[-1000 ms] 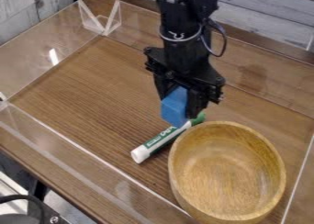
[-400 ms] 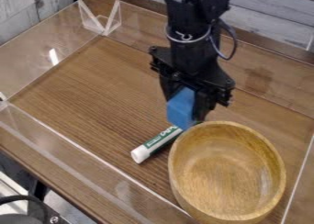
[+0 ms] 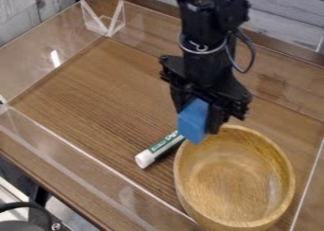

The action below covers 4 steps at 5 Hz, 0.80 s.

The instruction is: Put the blue block in the brown bowl

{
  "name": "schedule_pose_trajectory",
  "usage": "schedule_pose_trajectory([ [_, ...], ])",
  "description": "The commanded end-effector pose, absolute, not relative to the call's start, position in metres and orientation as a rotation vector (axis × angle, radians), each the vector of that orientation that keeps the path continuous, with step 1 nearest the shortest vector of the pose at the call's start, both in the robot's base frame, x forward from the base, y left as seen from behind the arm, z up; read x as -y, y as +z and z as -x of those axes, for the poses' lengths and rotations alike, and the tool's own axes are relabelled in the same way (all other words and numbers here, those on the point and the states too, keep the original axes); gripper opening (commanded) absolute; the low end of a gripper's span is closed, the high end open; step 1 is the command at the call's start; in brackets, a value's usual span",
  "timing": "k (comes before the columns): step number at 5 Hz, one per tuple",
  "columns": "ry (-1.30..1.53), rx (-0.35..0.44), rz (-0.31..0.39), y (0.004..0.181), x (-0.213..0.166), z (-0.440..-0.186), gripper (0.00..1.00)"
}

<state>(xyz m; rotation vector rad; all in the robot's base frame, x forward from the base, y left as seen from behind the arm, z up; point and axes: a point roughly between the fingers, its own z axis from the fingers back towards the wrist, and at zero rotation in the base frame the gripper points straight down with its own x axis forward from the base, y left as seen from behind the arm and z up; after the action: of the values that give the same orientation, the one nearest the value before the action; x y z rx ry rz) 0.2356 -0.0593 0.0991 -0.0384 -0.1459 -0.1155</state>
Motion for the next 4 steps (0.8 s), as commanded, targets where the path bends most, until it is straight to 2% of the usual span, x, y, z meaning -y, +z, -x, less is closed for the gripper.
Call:
schedule_pose_trajectory([
  [1,-0.116,0.206,0.045,0.112,0.065,-0.239,0.0],
  [4,-0.091,0.206,0.037,0.115,0.082,-0.227,0.0],
])
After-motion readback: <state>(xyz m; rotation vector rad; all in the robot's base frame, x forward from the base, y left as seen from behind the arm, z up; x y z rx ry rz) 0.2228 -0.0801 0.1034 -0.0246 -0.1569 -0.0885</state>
